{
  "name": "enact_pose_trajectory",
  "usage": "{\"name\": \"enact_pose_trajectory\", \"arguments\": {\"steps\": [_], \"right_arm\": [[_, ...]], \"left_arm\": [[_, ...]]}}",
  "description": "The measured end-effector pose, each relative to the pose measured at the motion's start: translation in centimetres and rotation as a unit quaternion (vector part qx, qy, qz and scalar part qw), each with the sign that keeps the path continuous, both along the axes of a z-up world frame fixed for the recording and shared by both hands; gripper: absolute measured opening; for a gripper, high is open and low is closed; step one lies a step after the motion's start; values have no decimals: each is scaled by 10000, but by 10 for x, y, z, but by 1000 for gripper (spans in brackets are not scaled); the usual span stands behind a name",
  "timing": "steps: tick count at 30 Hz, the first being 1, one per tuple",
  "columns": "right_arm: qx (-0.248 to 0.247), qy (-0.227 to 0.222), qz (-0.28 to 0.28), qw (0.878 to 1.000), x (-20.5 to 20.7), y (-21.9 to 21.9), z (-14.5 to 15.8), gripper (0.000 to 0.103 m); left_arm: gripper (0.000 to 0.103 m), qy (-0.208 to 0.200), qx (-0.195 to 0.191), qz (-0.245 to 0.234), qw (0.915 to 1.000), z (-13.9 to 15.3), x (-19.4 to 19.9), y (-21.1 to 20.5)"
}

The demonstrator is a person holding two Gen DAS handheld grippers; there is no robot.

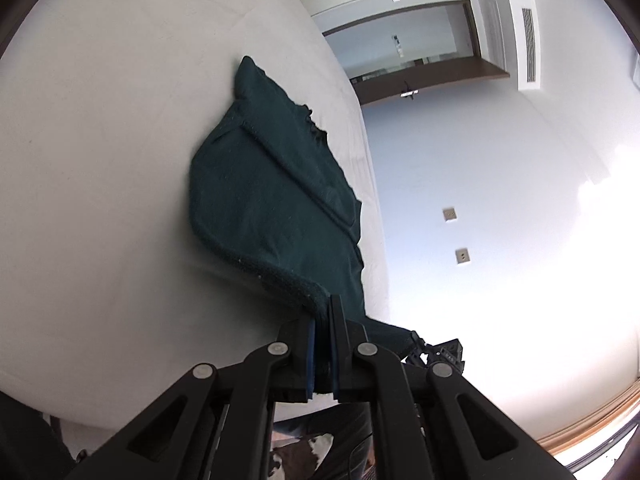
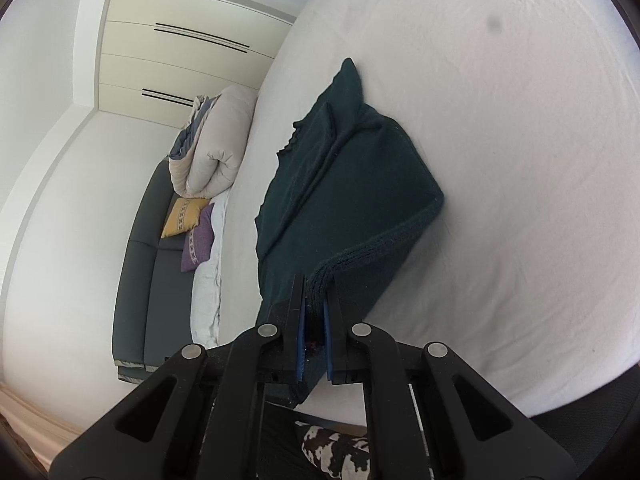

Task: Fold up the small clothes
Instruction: 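Lift the hem with both grippers and fold it over toward the collar, then lower the hem onto the sweater and open both grippers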

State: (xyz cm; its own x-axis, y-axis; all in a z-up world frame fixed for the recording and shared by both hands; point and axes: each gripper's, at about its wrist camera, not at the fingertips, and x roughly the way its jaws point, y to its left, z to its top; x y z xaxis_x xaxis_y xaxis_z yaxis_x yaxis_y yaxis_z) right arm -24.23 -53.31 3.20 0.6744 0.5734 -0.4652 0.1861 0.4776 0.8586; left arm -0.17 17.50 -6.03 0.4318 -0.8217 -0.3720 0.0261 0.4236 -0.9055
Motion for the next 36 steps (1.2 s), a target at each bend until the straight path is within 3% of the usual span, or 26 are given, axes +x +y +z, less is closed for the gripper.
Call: {"name": "enact_pose_trajectory", "arguments": {"steps": [11, 17, 24, 32, 34, 35, 36], "right_arm": [[-173, -142, -419, 9989, 128, -17, 30, 6], [-276, -57, -728, 9969, 208, -31, 24, 6], [-560, 144, -960, 9937, 299, -45, 6, 6], [-713, 449, -1195, 9893, 382, -53, -28, 6], [-887, 597, -1235, 9866, 401, -52, -37, 8], [-1085, 714, -1204, 9842, 410, -50, -40, 10], [-1212, 750, -1188, 9826, 416, -49, -43, 19]], "left_arm": [[5, -166, -291, 531, 9980, 25, 92, 6], [5, -149, -84, 644, 9978, 24, 161, -2], [5, 54, 134, 797, 9967, 3, 238, -4], [6, 396, 289, 934, 9944, -37, 298, -7], [11, 565, 583, 1101, 9906, -50, 309, -5], [31, 711, 618, 1207, 9882, -59, 312, -1], [53, 834, 463, 1280, 9872, -67, 313, 3]]}}
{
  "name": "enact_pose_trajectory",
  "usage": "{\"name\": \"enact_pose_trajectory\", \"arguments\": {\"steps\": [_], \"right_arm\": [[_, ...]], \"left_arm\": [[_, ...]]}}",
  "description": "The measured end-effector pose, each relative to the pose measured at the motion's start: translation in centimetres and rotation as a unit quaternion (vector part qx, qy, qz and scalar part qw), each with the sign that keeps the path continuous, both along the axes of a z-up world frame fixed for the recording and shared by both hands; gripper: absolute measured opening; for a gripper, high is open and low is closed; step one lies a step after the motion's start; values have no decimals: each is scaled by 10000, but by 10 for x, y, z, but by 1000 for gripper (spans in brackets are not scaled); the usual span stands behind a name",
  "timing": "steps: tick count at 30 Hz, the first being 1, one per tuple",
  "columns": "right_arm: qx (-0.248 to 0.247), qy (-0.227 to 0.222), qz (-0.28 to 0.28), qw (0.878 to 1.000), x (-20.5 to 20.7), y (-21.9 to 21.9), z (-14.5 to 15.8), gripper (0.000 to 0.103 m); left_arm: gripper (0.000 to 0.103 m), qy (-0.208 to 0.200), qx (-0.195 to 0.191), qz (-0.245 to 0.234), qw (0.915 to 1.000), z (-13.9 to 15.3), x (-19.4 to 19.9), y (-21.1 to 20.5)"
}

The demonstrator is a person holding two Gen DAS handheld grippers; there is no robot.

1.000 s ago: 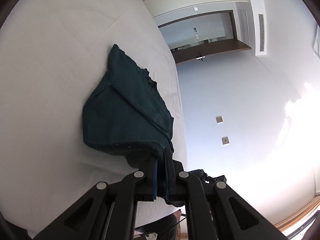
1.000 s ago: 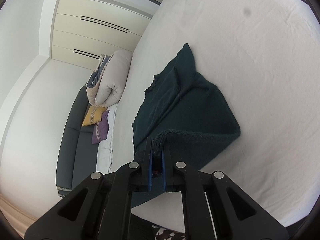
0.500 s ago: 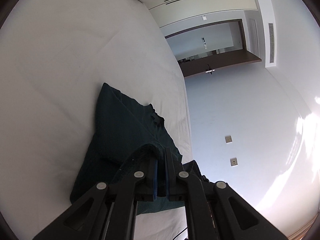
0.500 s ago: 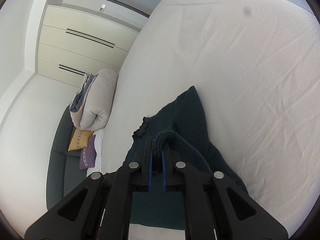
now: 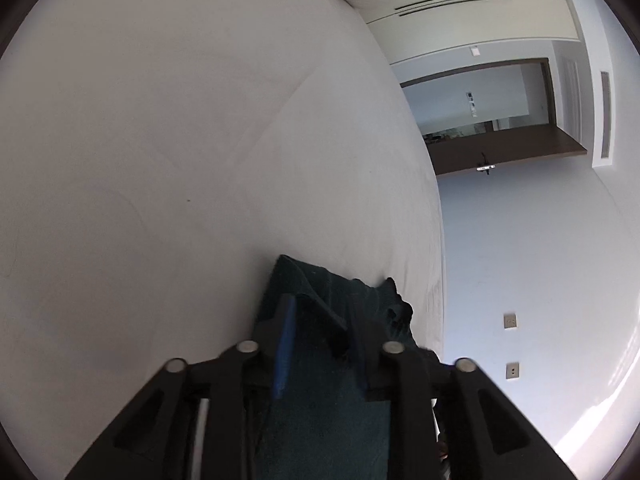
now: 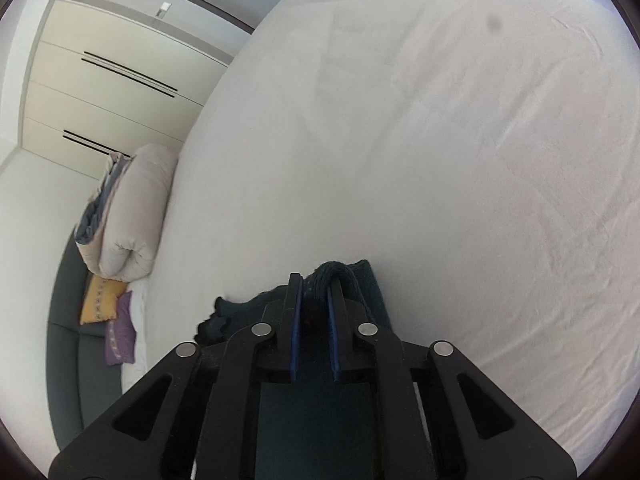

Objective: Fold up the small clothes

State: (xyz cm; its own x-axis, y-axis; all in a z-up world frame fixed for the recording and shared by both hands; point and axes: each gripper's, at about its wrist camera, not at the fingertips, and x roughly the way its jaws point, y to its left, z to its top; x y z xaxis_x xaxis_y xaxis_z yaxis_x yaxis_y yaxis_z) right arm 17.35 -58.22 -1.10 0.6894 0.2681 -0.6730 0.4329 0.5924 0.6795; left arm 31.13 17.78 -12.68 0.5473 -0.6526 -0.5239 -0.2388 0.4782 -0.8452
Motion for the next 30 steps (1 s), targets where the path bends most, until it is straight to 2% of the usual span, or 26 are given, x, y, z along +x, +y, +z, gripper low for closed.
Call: {"name": "enact_pose_trajectory", "arguments": {"steps": [1, 2, 3, 4, 7, 12, 16, 20, 22, 23, 26, 30], "right_arm": [[-95, -25, -35, 9999, 3, 0, -1, 34], [-182, -75, -115, 9997, 1, 0, 0, 46], [-210, -147, -215, 9994, -1, -2, -1, 66], [-232, -233, -333, 9989, -5, -4, -1, 70], [-393, -227, -233, 9987, -11, -5, 1, 70], [-999, -142, 200, 9947, -38, 10, 11, 70], [-1500, 15, 663, 9865, -69, 31, 10, 70], [-1975, 219, 973, 9752, -90, 52, 1, 68], [-1973, 255, 1067, 9742, -103, 56, -3, 55], [-2001, 268, 1107, 9731, -124, 58, -5, 52], [-2134, 348, 1206, 9689, -131, 64, -8, 35], [-2253, 333, 1191, 9664, -140, 68, -5, 27]], "left_arm": [[59, 25, -151, 105, 9998, -4, -3, 4], [64, 1, -136, 167, 9998, -5, -8, 7], [64, -53, -26, 145, 9999, -3, -13, 7], [64, -83, 68, 71, 9999, -2, -19, 6], [64, -179, 271, -239, 9992, 3, -43, -3], [64, -474, 1201, -727, 9890, 13, -81, -27], [64, -458, 1332, -945, 9855, -2, -103, -38], [58, -605, 1548, -959, 9814, -2, -124, -41], [47, -682, 1688, -1004, 9781, 0, -131, -42], [41, -706, 1791, -1031, 9759, 2, -136, -41], [27, -718, 1929, -1082, 9726, 3, -144, -42], [16, -721, 1946, -955, 9735, 5, -147, -39]]}}
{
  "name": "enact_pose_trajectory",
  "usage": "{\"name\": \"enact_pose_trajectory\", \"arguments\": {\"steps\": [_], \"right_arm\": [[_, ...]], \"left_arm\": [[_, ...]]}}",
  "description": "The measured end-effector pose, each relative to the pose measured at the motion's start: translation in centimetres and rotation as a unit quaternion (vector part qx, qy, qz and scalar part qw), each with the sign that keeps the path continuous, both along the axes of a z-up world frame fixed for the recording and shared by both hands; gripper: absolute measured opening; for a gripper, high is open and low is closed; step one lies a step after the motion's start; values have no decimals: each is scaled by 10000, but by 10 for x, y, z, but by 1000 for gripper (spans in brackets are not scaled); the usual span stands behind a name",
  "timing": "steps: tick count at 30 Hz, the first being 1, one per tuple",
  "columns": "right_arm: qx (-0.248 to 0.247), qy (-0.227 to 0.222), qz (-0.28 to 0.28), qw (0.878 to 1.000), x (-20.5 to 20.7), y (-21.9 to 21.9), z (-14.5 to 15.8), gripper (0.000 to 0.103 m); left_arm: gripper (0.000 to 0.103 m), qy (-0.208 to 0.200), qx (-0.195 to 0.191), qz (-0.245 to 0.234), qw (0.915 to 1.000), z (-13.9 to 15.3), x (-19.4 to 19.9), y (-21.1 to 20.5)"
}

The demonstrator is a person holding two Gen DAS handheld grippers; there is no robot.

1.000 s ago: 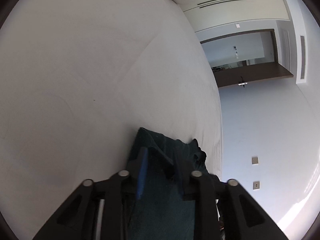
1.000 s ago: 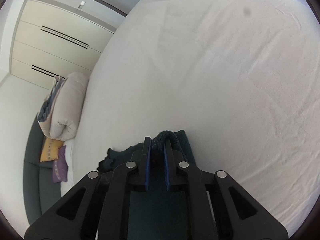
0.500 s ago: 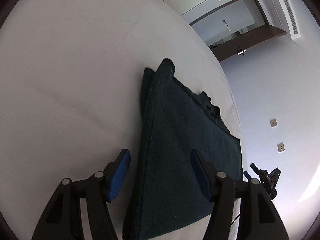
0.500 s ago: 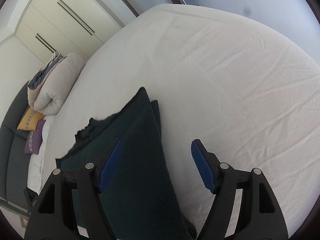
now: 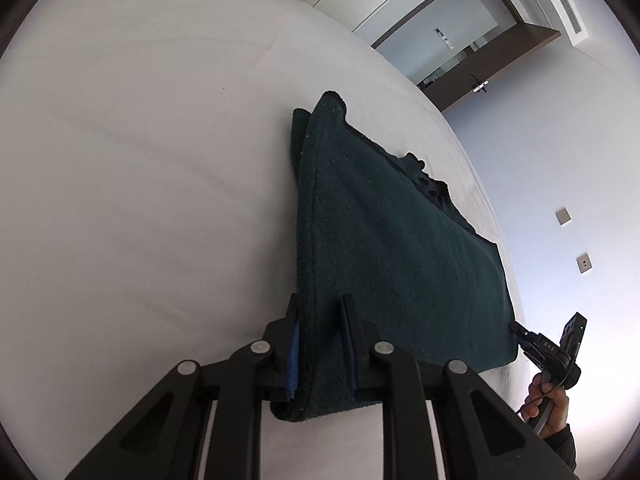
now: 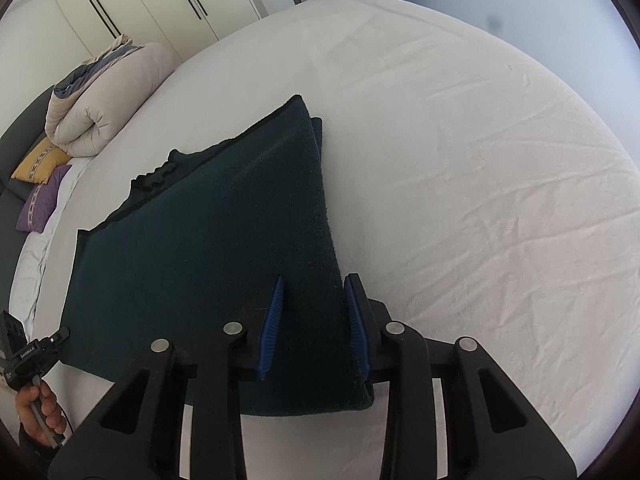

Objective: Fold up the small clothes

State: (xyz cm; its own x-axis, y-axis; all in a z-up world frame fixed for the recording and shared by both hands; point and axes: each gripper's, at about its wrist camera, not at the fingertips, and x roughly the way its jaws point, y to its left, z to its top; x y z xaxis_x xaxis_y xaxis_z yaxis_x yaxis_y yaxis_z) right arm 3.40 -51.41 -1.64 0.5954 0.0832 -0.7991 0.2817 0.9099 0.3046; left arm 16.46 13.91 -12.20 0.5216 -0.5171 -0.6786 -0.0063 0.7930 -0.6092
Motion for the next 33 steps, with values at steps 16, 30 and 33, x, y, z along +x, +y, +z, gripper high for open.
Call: {"name": "enact_pose_trajectory", "arguments": {"steps": [16, 30, 33], "right_arm": [[-449, -128, -132, 9988, -20, 5, 18, 5], [-246, -179, -178, 9994, -38, -2, 13, 5], [-64, 109, -306, 9995, -27, -16, -5, 5]], "left_arm": [[8, -325, 486, 30, 9983, 18, -6, -16], [5, -336, 996, -38, 9944, 18, -20, -26], [5, -146, 843, 43, 9963, 5, -13, -22]]}}
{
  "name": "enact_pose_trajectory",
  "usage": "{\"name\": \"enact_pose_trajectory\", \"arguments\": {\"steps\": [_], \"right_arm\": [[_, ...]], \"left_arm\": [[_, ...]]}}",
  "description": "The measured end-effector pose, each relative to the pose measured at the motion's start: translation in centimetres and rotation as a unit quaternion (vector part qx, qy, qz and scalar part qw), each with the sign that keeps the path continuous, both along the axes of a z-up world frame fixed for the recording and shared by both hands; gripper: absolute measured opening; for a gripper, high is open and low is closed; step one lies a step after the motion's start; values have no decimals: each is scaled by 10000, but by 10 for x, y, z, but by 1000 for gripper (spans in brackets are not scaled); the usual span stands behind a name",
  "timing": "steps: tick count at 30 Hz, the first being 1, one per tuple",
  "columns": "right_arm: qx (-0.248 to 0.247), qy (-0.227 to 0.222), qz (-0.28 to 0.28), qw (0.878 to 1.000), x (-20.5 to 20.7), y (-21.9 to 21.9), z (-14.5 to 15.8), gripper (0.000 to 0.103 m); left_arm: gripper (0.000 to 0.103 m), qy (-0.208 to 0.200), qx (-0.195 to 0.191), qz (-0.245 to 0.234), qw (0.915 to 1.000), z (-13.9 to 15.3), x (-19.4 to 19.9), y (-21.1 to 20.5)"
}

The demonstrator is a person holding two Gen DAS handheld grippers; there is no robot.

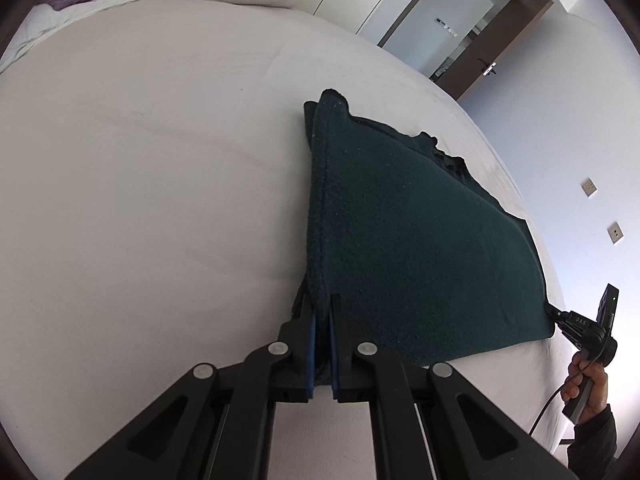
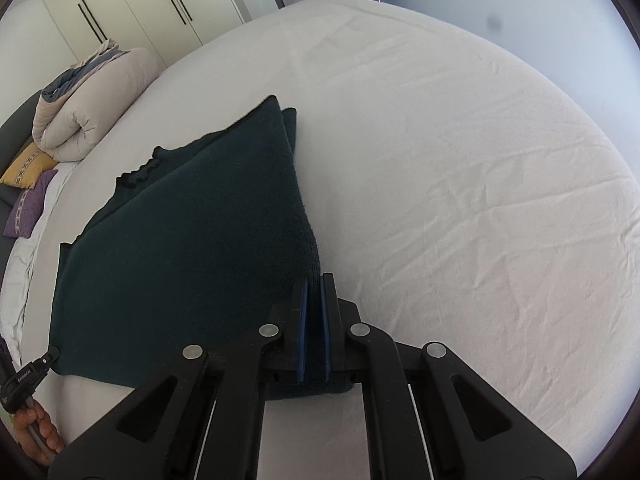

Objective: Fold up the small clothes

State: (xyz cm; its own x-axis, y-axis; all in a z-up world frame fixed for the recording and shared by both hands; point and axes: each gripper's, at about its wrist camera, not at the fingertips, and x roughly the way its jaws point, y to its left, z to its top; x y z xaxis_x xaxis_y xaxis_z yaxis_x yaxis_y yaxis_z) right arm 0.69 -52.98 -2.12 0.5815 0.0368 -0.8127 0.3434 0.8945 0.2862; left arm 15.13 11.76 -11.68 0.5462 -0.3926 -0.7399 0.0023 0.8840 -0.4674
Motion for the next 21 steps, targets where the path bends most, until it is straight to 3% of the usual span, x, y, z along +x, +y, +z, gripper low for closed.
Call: {"name": "enact_pose_trajectory", "arguments": {"steps": [4, 8, 12, 21], "right_arm": [[218, -61, -98, 9997, 0, -9, -10, 5], [209, -105, -96, 9997, -6, -7, -10, 5], [31, -153, -79, 9998, -15, 2, 1, 5], [-47, -27, -60, 10000, -15, 4, -7, 5]], "left_arm": [[6, -57, 27, -44, 10000, -2, -3, 0], [6, -33, -250, -17, 9997, -7, 0, 6], [6, -70, -73, -95, 9999, -5, 0, 2], [6, -31, -138, -87, 9999, -9, 2, 5]]}}
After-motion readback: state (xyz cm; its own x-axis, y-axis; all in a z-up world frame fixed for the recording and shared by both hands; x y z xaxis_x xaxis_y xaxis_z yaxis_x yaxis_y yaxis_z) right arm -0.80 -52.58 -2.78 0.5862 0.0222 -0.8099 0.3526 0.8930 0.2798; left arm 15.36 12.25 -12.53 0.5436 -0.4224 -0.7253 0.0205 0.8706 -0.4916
